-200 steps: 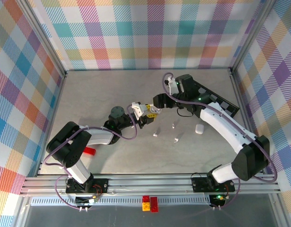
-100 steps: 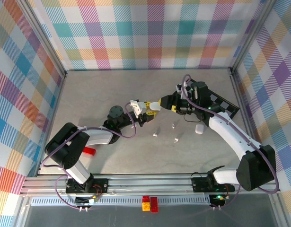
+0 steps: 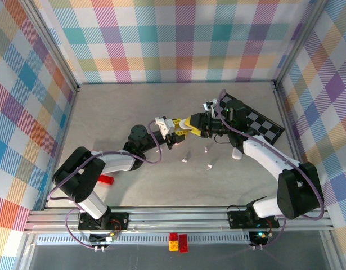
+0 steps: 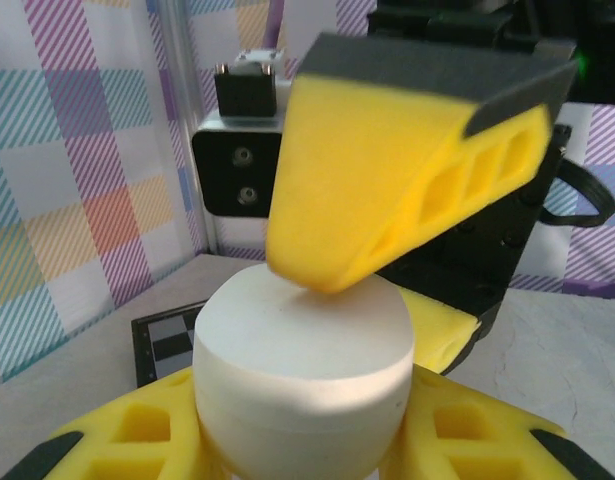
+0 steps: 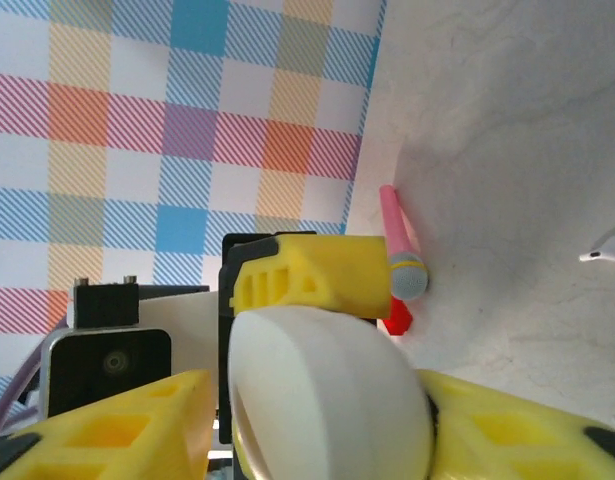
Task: Insert the wireless bluetooth earbuds into the charging case
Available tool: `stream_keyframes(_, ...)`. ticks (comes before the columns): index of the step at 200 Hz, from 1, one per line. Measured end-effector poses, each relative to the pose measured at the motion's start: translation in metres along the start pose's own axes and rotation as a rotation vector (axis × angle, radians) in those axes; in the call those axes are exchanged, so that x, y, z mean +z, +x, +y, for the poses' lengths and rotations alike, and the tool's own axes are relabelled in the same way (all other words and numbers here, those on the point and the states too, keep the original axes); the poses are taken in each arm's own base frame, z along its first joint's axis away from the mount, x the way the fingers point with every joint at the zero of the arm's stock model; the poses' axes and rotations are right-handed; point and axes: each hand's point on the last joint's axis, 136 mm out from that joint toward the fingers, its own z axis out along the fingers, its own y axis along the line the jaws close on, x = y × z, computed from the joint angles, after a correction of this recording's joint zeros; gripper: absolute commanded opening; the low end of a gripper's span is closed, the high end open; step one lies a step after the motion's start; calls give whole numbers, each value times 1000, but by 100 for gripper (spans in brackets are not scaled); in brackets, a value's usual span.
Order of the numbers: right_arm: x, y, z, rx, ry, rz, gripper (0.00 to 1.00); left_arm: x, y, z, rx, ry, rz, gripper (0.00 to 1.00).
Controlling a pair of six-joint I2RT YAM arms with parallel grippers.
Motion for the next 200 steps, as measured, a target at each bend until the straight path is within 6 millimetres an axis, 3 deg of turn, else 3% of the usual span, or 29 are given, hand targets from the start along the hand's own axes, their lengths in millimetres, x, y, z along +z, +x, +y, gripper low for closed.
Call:
stream_keyframes(40, -2, -2, 4, -2, -17, -3, 24, 0, -3, 0, -9, -1, -9, 34)
stream_keyframes(62, -2, -3, 3, -12, -15, -8, 18, 0, -3, 1, -13, -4, -8, 38)
stream_keyframes(103, -5, -6, -8, -39, 33, -60, 13, -1, -4, -1, -15, 4, -8, 70)
stream_keyframes(158, -26, -21, -62, -37, 231, -214, 11, -19, -9, -16, -17, 32, 23, 89)
stream_keyframes(180, -37, -26, -92, -19, 334, -272, 11, -28, 2, -22, -37, 35, 76, 100)
stream_keyframes(200, -44, -33, -119, 9, 409, -309, 11, -35, 14, -25, -65, 34, 139, 100)
